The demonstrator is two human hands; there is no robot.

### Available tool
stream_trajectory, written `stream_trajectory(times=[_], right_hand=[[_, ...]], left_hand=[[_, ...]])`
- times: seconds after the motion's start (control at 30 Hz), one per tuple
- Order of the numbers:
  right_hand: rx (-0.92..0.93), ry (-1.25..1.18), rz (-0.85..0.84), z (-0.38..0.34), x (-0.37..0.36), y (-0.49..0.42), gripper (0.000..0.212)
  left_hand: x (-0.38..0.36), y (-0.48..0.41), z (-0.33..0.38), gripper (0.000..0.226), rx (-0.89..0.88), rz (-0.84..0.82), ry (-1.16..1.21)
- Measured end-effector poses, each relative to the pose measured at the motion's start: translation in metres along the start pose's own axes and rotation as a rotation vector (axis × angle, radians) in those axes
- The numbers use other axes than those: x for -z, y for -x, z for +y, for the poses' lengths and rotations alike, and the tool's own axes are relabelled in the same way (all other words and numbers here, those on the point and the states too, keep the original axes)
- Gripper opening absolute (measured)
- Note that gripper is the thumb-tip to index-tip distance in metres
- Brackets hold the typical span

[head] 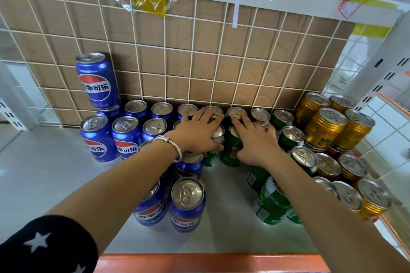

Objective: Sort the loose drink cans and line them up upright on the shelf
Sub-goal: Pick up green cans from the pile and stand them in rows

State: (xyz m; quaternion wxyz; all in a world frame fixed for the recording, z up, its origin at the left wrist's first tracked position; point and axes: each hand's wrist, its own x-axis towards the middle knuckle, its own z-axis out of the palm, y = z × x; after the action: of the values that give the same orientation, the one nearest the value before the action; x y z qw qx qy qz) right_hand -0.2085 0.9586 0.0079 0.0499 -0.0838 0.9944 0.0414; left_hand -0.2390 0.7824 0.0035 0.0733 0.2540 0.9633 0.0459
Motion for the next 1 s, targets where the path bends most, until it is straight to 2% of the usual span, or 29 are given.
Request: stream_trajectory(times=[0.2, 0.33, 0.57, 0.67, 0.83, 0.93, 1.0], right_hand=[[-0.006, -0.022, 0.01, -0.001, 0.0, 0.001, 0.098], [-0.021, -0.045, 0.078, -0.001, -0.003, 0.004, 0.098], [-0.027, -0.21, 0.123, 0.001, 0.001, 0.011, 0.083], [-0.042, -0.19, 0.101, -0.002, 0.005, 0.014, 0.082], [-0.11, 0.043, 0.042, -0.019, 0.008, 0.018, 0.076], [-0.172, 0.026, 0.162, -0.043, 0.005, 0.029, 0.083], [-0.166, -0.072, 0.226, -0.062, 0.003, 0.039, 0.081]], left_hand=[[0.002, 0.001, 0.002, 0.087, 0.008, -0.025, 0.01], [0.004, 0.003, 0.006, 0.088, 0.03, -0.032, 0.01], [0.005, 0.004, 0.003, 0.101, -0.006, -0.04, 0.017], [0.005, 0.004, 0.001, 0.096, -0.015, -0.027, 0.032], [0.002, 0.003, 0.0, 0.09, -0.01, -0.006, 0.071], [0.007, 0.005, 0.002, 0.077, -0.008, 0.05, 0.15], [0.011, 0.004, 0.0, 0.07, -0.001, 0.07, 0.295]])
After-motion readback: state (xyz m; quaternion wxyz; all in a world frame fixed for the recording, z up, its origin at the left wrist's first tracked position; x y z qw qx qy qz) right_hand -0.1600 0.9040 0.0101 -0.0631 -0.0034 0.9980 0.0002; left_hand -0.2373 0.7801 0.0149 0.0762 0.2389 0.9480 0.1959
